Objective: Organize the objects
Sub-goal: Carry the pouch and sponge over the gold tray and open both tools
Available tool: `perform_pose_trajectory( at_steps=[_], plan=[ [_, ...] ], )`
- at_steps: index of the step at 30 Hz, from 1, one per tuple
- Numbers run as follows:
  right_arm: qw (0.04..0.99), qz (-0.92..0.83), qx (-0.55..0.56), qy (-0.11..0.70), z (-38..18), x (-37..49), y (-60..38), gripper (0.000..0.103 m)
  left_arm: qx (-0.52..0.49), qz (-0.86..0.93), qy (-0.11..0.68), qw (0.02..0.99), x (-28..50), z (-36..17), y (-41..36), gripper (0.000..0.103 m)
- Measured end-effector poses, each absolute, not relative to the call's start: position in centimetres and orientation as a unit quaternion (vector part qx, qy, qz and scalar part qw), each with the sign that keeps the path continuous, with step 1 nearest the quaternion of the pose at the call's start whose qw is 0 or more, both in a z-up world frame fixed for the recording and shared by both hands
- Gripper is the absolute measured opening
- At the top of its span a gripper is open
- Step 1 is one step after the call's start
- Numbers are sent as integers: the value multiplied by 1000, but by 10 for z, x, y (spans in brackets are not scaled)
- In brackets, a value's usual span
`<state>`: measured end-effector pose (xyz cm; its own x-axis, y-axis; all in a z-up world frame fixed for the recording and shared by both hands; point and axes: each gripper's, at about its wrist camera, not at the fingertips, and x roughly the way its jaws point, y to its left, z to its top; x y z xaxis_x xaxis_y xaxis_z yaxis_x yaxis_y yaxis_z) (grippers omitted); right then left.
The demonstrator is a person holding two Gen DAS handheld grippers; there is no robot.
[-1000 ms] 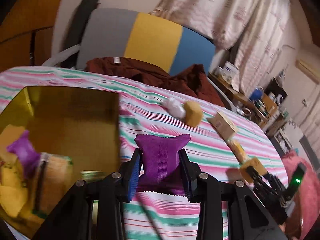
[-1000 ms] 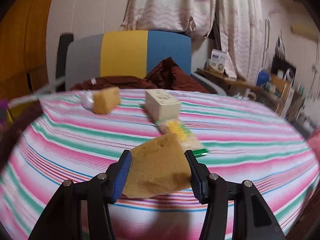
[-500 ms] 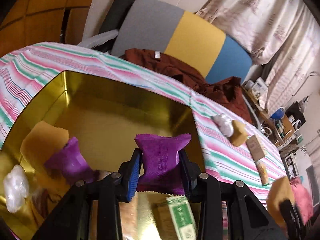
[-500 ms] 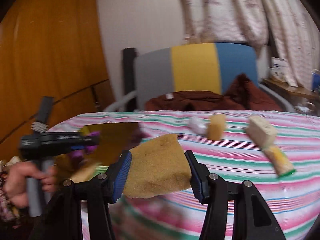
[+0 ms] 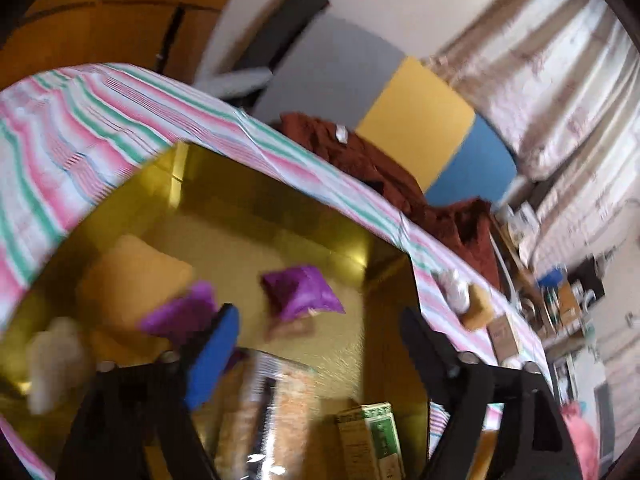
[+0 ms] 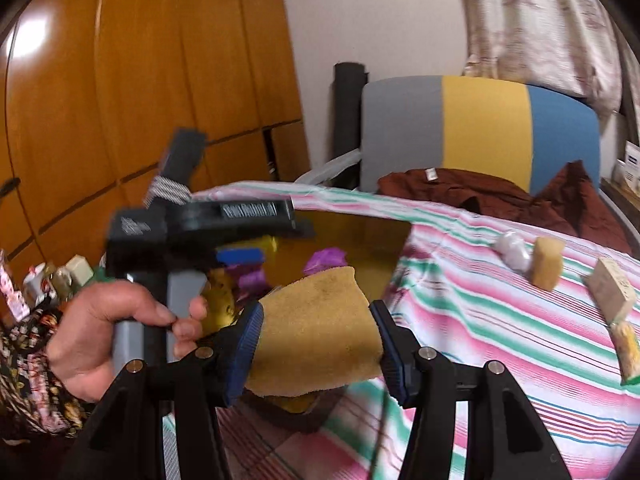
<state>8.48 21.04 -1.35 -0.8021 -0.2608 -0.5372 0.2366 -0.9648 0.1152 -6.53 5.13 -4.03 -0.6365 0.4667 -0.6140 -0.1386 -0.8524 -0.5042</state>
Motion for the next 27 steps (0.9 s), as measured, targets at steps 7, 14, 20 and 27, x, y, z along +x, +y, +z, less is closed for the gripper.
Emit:
perform_pose_trajectory(
  at_steps=[7, 14, 20, 27],
  plan=[
    [151, -937, 314, -5, -28, 70, 189, 55, -372, 894, -226, 103, -55, -33, 4, 100],
    [156, -924, 350, 4, -37, 50, 174, 61, -379, 889, -251, 59, -51, -42, -24, 101],
    [149, -933, 328, -9, -22, 61, 183, 70, -372, 890, -259, 54, -50, -38, -29, 101],
    [150, -930, 335, -23, -17, 64, 186, 52, -371, 891, -256, 56, -47, -33, -25, 101]
  ],
)
